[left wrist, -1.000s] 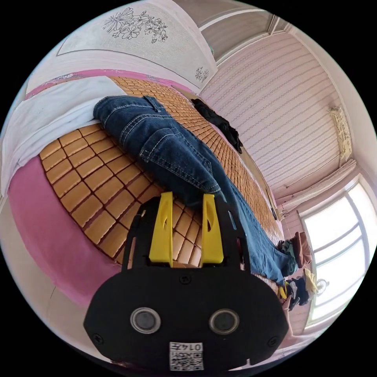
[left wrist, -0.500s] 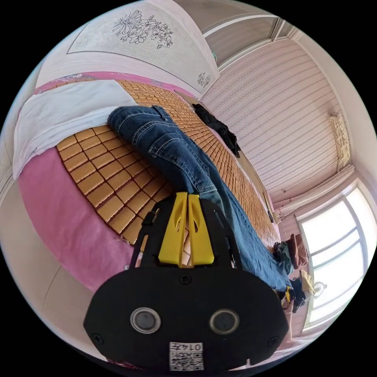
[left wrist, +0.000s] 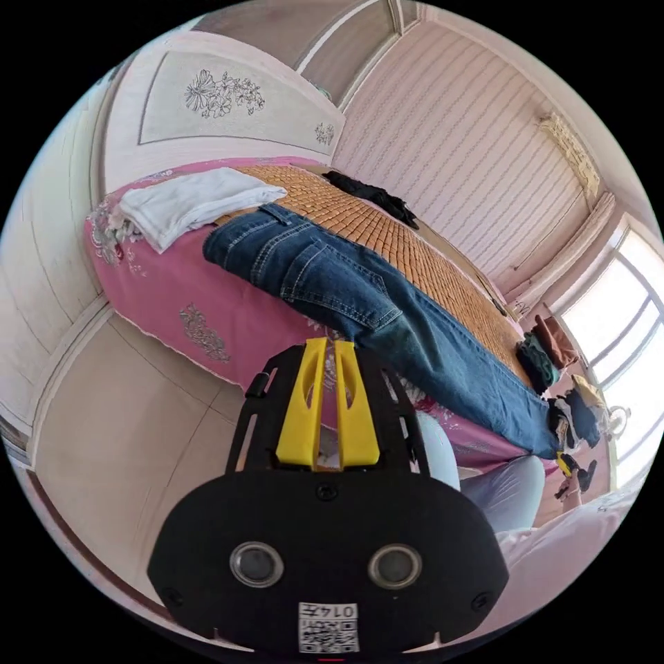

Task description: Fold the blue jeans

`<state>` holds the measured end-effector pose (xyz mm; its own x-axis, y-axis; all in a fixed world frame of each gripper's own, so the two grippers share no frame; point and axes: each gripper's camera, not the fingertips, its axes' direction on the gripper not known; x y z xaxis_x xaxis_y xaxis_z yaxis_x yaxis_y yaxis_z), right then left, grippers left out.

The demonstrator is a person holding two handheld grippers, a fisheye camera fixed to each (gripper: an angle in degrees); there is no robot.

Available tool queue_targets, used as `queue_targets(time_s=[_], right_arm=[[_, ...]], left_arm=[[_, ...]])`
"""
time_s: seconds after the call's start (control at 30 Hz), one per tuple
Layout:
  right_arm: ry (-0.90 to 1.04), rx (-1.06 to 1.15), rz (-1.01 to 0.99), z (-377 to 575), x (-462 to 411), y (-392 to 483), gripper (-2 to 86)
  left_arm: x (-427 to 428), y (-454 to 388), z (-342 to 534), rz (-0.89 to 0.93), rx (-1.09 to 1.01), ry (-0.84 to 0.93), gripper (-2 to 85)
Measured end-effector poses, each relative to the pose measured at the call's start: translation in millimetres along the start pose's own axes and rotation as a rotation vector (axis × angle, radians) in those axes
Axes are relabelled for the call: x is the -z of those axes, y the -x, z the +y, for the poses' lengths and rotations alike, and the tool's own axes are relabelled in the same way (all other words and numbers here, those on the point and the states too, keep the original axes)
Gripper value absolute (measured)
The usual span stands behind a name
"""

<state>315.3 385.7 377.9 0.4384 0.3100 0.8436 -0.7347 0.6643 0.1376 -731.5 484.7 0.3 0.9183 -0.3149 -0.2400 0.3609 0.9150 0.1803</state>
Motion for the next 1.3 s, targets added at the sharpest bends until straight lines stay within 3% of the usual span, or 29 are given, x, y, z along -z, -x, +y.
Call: queue_targets(time_s=[0.1, 0.2, 0.43, 0.6, 0.77, 1.1, 1.17, 1.3], right_arm=[[-0.114, -0.004, 0.123, 7.9, 23.0, 24.7, 3.9], [-0.163, 0.174, 0.110, 9.5, 28.6, 82.9, 3.9], [0.026, 0.670, 0.013, 28.5, -43.7, 251.4, 6.6], [0.205, 0.940, -0.050, 33.6, -109.9, 358.2, 8.1], [0.280, 1.226, 0.066, 39.3, -165.6, 468.2, 10.8], [0.535, 1.288, 0.122, 12.0, -250.5, 555.1, 8.2], [0.524, 1.241, 0.088, 7.3, -251.0, 557.8, 5.6], [0.431, 1.198, 0.109, 16.4, -248.1, 559.7, 1.9]], left_arm=[[32.5, -26.0, -7.4, -0.070, -0.126, -0.007, 4.8], [39.4, -59.3, -9.0, -0.060, -0.224, -0.004, 6.3], [-2.3, -142.2, 16.5, 0.027, -0.362, 0.041, 7.1], [-29.6, -242.2, -26.6, 0.053, -0.602, 0.057, 7.9], [-61.1, -326.2, -83.1, 0.093, -0.785, 0.032, 8.4], [-181.2, -457.9, -146.8, 0.054, -1.037, 0.367, 9.9], [-199.5, -469.9, -137.6, 0.049, -1.081, 0.459, 8.4], [-195.3, -484.9, -136.1, 0.095, -1.044, 0.435, 3.3]])
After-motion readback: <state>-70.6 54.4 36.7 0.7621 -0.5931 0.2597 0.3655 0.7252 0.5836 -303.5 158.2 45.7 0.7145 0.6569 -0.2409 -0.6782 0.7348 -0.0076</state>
